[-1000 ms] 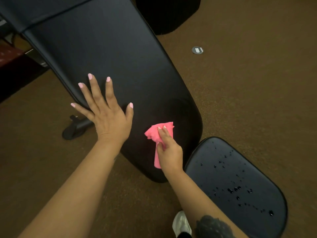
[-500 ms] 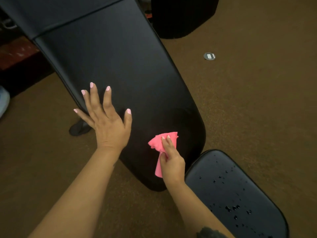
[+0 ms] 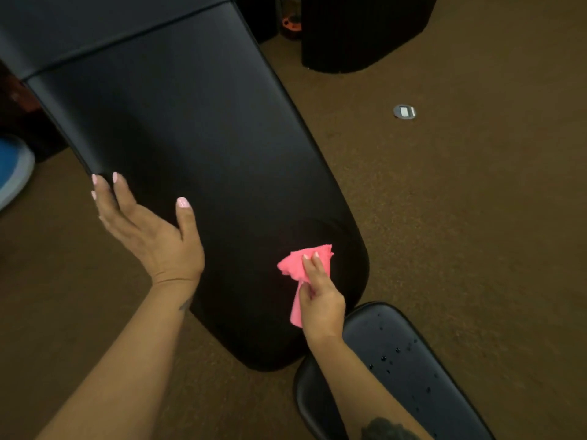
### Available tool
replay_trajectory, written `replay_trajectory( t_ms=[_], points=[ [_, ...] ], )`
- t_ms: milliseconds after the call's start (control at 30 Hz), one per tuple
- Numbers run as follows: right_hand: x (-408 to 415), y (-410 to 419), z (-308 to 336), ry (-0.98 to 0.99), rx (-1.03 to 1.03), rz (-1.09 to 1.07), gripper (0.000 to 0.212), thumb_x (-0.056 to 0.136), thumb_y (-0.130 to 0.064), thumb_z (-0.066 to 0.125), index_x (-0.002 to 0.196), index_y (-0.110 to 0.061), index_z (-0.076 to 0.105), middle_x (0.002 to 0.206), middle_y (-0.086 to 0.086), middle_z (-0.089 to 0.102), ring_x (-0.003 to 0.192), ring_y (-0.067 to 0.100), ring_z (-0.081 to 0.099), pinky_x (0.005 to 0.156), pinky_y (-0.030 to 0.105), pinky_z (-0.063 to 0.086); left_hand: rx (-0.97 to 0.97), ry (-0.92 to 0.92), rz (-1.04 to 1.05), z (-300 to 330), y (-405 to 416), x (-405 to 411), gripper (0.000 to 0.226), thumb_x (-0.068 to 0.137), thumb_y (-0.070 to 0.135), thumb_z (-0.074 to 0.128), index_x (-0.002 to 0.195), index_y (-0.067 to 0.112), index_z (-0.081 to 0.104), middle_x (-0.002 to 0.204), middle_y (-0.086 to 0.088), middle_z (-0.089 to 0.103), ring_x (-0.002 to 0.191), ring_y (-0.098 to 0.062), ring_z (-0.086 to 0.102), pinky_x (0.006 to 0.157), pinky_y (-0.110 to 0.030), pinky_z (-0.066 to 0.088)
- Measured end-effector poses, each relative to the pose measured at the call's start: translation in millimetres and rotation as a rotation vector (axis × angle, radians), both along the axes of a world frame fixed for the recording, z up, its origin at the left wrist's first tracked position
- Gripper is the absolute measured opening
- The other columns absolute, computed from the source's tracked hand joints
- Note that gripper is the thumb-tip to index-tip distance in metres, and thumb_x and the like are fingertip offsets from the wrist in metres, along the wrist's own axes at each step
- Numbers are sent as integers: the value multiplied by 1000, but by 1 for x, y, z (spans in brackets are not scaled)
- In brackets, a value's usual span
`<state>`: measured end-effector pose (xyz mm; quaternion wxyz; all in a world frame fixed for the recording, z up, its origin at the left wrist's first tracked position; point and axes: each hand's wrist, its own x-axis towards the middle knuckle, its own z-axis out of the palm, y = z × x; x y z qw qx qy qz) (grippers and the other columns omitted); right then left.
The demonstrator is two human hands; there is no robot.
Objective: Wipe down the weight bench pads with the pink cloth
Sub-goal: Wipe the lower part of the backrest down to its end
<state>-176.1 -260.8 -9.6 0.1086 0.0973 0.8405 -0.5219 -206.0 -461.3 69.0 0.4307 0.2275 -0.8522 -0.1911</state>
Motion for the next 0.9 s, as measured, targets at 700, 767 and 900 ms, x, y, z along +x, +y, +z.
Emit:
replay_trajectory(
  t_ms=[700,767,900],
  points=[
    [-62,35,-15,163,-80,-211,47,87,1,55,126,-25,56,137,-14,46,121,-2,43,86,-9,22,-193,60,94,-15,1,-12,67,95,44,37,144,-1,29,149,-36,23,143,-31,13,119,-47,14],
    [-75,29,-11,180,-63,-262,46,88,0,54,127,-22,55,138,-9,48,122,0,42,86,-10,19,-196,58,107,-17,1,-13,68,94,43,38,144,-2,29,149,-36,23,143,-33,14,119,-46,14],
    [-73,11,4,304,-4,-146,47,87,2,55,127,-22,55,139,-9,45,118,-4,40,84,-11,20,-202,53,112,-18,1,-12,68,93,43,38,144,-1,29,149,-36,23,143,-35,14,120,-45,13]
  ],
)
